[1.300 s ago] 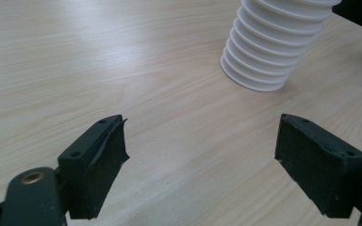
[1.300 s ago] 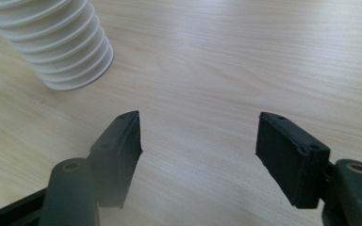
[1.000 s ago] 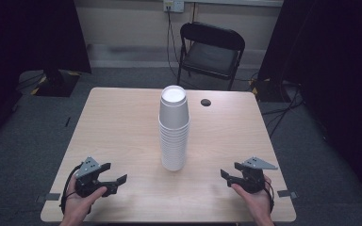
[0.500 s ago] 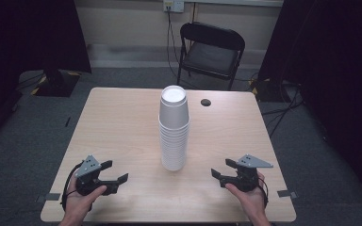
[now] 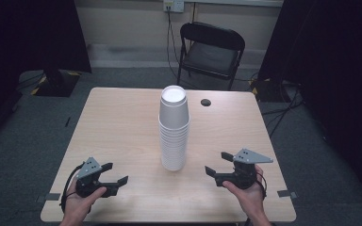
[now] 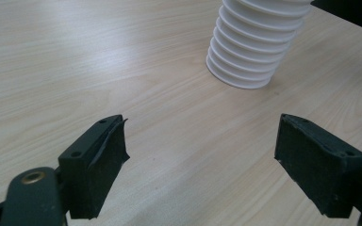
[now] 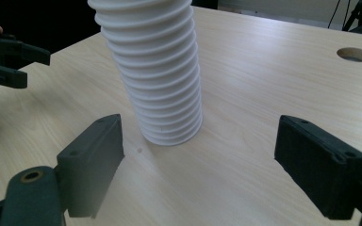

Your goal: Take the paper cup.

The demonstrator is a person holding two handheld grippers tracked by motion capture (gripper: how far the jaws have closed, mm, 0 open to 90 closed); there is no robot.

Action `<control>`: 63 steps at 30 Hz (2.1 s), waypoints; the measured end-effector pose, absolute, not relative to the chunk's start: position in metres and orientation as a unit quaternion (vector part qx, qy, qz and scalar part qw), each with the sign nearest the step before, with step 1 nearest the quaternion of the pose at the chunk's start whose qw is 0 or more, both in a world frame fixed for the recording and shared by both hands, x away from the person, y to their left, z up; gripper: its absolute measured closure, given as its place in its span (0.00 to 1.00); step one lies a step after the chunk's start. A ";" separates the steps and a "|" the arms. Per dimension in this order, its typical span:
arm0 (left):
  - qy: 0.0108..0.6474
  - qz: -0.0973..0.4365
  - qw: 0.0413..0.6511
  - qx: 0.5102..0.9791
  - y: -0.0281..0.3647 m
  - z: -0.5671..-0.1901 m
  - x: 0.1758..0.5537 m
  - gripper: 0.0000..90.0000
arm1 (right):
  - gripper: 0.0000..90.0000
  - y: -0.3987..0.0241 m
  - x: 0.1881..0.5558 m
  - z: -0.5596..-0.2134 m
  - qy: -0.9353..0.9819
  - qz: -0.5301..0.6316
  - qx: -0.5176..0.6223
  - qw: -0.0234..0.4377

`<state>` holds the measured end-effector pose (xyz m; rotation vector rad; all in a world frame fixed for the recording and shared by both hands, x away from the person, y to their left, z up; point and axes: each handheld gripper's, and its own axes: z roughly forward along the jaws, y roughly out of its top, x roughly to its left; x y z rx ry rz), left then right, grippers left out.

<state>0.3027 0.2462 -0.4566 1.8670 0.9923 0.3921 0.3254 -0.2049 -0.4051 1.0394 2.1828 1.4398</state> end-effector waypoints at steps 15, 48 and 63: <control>0.412 0.164 0.474 0.761 0.247 -0.457 0.302 0.19 | 0.16 -0.179 0.332 -0.365 0.759 0.545 0.312 0.169; 0.426 0.133 0.479 0.756 0.245 -0.461 0.303 0.19 | 0.15 -0.116 0.389 -0.289 0.743 0.601 0.252 0.152; 0.423 0.140 0.473 0.760 0.244 -0.462 0.304 0.19 | 0.13 -0.091 0.413 -0.283 0.746 0.598 0.244 0.161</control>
